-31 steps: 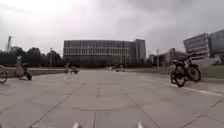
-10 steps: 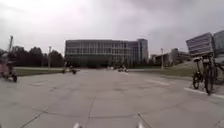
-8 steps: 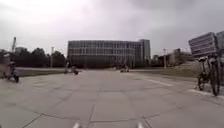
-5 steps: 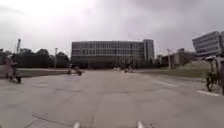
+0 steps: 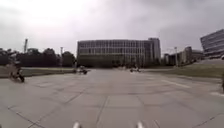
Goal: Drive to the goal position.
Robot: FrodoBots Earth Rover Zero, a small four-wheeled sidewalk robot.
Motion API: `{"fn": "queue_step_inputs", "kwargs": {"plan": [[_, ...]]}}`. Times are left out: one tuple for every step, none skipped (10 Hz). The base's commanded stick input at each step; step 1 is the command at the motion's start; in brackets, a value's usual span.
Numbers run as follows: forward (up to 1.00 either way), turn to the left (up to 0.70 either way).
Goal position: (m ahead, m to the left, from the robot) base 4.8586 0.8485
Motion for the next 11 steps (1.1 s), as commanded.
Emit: {"fn": "queue_step_inputs", "kwargs": {"plan": [[0.5,0.0],[0.5,0.0],[0.5,0.0],[0.5,0.0],[0.5,0.0],[0.5,0.0],[0.5,0.0],[0.5,0.0],[0.5,-0.03],[0.5,-0.16],[0.5,-0.2]]}}
